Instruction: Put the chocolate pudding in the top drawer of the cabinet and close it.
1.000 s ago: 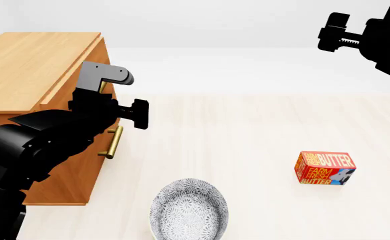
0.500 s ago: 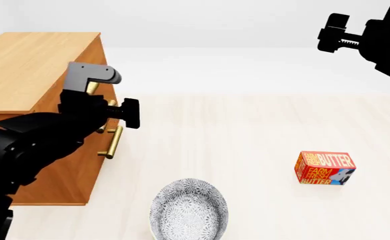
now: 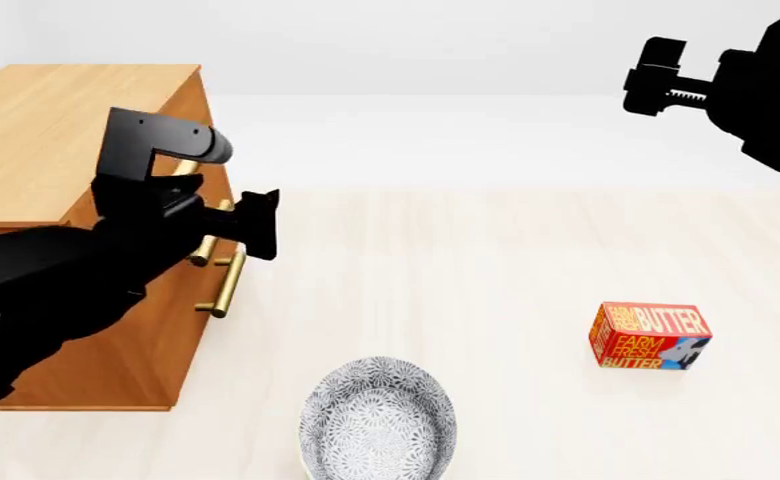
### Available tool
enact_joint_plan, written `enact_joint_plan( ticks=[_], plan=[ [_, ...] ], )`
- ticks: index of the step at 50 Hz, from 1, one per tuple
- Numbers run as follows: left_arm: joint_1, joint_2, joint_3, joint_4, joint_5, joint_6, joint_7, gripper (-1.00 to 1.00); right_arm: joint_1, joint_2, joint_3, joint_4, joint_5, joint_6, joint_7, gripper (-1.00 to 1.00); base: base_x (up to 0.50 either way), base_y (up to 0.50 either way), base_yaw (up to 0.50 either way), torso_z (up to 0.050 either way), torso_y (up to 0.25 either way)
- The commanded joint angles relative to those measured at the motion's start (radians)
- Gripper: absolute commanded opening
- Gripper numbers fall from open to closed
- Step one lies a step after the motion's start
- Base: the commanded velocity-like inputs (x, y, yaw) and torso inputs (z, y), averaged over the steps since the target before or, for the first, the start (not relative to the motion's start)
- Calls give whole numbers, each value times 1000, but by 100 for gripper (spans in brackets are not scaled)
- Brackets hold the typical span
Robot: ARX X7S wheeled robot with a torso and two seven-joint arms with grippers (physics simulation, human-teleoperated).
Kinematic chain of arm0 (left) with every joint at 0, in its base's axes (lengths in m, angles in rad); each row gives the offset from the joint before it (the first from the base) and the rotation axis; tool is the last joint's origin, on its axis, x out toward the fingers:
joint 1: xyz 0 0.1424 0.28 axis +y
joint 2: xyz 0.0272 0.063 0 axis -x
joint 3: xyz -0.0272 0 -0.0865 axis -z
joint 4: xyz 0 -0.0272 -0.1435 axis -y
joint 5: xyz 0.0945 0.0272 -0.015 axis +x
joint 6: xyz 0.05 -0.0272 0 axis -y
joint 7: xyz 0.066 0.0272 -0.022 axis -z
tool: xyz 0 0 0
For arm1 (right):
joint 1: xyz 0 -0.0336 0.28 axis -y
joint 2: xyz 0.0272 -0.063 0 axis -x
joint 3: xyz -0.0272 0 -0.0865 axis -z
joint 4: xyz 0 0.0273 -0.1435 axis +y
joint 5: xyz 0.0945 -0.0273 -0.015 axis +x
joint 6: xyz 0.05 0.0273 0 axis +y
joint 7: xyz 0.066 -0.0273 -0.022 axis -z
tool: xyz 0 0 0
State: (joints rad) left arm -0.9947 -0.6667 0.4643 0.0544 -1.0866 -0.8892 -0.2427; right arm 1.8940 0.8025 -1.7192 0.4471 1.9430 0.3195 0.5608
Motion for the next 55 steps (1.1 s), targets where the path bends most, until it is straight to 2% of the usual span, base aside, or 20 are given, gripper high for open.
enact_joint_plan(
  ticks=[1, 15, 24, 42, 49, 55],
  plan=[
    [6, -66, -80, 219, -144, -73, -77, 100, -14, 85, 15, -178, -16, -34, 29, 100, 0, 0, 0, 0, 0],
    [13, -127, -154, 370, -310, -110, -157, 100, -38, 220, 26, -424, -39, -72, 75, 100, 0, 0, 0, 0, 0],
    [43, -212, -245, 453, -406, -88, -186, 100, -5, 325, 49, -592, -54, -68, 107, 100, 0, 0, 0, 0, 0],
    [312, -414, -559, 605, -493, 62, -154, 100, -28, 602, 70, -996, -105, -147, 150, 100, 0, 0, 0, 0, 0],
    [421, -438, -686, 634, -509, 95, -152, 100, -41, 671, 70, -1089, -143, -177, 143, 100, 0, 0, 0, 0, 0],
    [554, -422, -834, 662, -500, 107, -148, 100, -57, 732, 63, -1163, -163, -214, 139, 100, 0, 0, 0, 0, 0]
  ],
)
